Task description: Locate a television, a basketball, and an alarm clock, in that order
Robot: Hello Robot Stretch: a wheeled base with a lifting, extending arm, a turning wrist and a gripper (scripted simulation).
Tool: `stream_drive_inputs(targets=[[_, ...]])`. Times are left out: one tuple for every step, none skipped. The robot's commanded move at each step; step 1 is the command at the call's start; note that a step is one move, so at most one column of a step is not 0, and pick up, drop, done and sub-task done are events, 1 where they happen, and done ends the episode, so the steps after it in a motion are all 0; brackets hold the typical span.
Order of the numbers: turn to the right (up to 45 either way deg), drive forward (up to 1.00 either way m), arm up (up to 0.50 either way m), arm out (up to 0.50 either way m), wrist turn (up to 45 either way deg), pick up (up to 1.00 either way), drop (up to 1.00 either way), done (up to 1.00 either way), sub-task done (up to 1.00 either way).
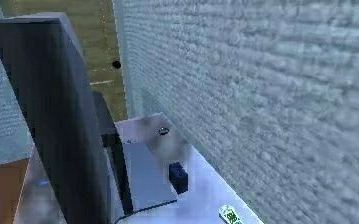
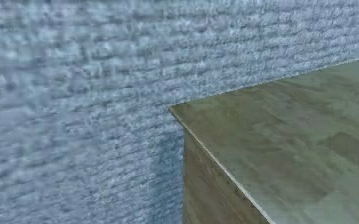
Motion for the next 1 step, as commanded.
stream_drive_inputs(targets=[[0.0, 0.00, 0.00, 0.00, 0.0, 0.00, 0.00, 1.00, 0.00]])
